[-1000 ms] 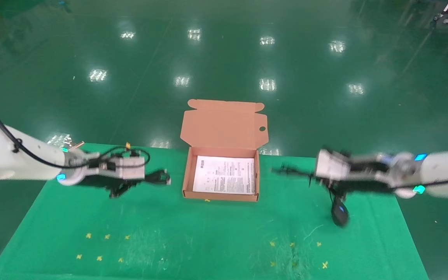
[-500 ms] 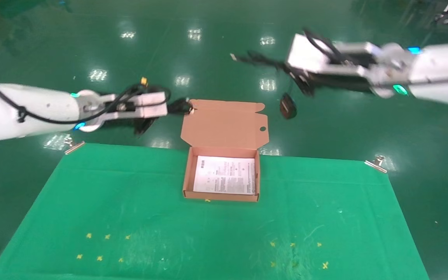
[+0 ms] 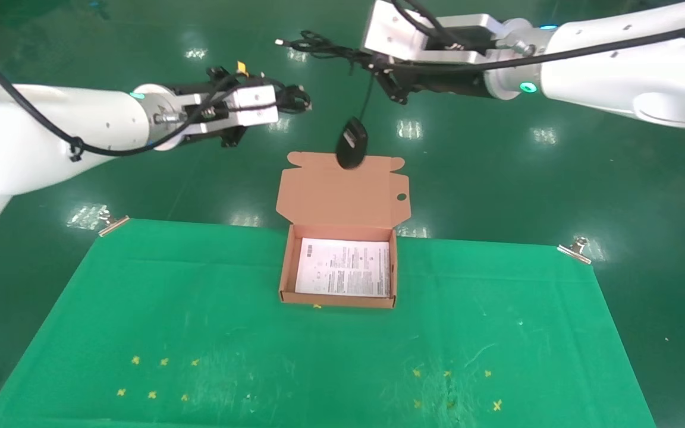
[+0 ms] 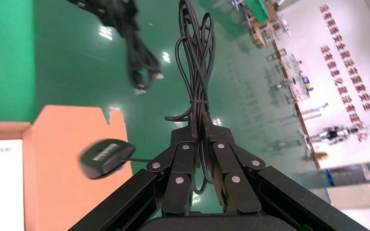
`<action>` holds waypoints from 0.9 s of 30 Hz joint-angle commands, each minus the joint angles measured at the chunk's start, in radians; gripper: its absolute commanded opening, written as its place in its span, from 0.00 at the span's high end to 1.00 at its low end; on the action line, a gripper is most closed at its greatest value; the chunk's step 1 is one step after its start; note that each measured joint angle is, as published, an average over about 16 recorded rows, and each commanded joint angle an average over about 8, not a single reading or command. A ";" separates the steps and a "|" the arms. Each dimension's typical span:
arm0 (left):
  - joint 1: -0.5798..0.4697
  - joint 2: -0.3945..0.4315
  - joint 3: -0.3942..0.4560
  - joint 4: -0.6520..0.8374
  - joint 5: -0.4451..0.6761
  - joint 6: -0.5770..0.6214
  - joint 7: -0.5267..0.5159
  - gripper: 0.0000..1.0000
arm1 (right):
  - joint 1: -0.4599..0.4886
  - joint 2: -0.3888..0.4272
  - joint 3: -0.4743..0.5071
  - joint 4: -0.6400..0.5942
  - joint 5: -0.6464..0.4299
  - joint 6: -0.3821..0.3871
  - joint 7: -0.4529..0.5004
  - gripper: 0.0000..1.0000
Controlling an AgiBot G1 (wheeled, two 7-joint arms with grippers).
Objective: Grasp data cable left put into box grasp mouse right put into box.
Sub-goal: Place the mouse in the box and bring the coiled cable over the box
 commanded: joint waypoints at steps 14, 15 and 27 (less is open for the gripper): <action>-0.003 -0.049 0.003 -0.029 0.022 0.029 0.001 1.00 | -0.007 -0.058 0.014 -0.077 0.041 0.000 -0.081 1.00; -0.001 -0.055 0.004 -0.035 0.027 0.034 0.001 1.00 | -0.011 -0.060 0.013 -0.080 0.041 0.000 -0.084 1.00; 0.020 -0.084 0.017 -0.052 0.146 0.108 -0.104 1.00 | -0.046 -0.116 0.007 -0.161 0.064 -0.007 -0.129 1.00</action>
